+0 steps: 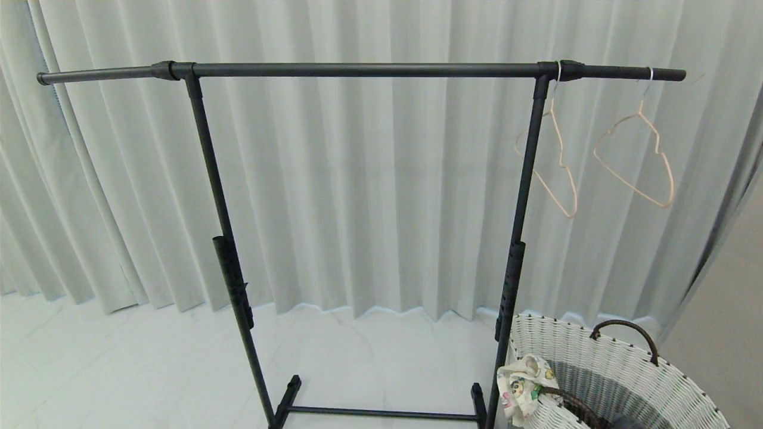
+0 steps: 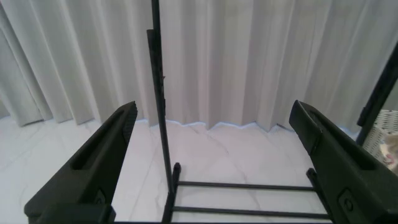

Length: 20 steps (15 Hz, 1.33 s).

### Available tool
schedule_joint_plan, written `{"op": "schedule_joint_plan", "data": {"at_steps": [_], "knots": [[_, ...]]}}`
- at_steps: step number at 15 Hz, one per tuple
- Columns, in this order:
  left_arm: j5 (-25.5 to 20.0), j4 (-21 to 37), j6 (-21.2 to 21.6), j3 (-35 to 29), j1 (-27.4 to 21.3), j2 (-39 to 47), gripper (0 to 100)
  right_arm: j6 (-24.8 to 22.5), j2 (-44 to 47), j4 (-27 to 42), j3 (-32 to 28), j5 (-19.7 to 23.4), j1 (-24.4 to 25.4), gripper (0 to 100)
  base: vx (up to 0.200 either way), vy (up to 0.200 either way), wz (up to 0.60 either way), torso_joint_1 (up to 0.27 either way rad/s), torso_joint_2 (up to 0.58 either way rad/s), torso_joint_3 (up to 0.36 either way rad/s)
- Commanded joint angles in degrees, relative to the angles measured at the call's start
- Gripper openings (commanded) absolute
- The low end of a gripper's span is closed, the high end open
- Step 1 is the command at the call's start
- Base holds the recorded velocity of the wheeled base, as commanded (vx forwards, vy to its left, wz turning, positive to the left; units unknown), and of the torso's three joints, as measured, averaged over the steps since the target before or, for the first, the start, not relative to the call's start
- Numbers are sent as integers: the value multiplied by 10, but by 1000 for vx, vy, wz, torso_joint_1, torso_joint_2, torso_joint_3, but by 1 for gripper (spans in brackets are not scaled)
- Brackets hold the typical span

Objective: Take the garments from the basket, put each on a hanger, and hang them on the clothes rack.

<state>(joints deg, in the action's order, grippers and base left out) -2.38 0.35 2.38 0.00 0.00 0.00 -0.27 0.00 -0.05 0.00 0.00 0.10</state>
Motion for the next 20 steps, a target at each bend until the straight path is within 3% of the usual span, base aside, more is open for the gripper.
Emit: {"op": "schedule_joint_plan", "data": {"at_steps": [1,10,11,12,14,17,18,20], "knots": [[0,0,0,0,0,0,100,0,0,0,0,0,0,100,200,0,0,12,12,-2],[1,0,-25,0,-1,0,100,-14,0,-8,0,0,0,100,22,0,0,1,1,0],[1,0,-25,0,-1,0,100,-10,4,-21,-25,8,0,100,0,0,0,0,0,0],[1,0,-25,0,0,0,100,3,43,-10,-90,12,14,100,0,0,0,0,0,0],[1,0,-25,0,0,0,100,1,146,43,-173,3,48,100,0,0,0,0,0,0],[1,0,-25,0,0,0,100,-109,282,136,-181,-25,46,100,0,0,0,0,0,0],[1,0,-25,0,0,0,100,-185,368,149,-173,-38,46,100,0,0,0,0,0,0],[1,0,-25,0,-1,0,100,-279,481,127,-149,-39,46,100,0,0,0,0,0,0]]}}
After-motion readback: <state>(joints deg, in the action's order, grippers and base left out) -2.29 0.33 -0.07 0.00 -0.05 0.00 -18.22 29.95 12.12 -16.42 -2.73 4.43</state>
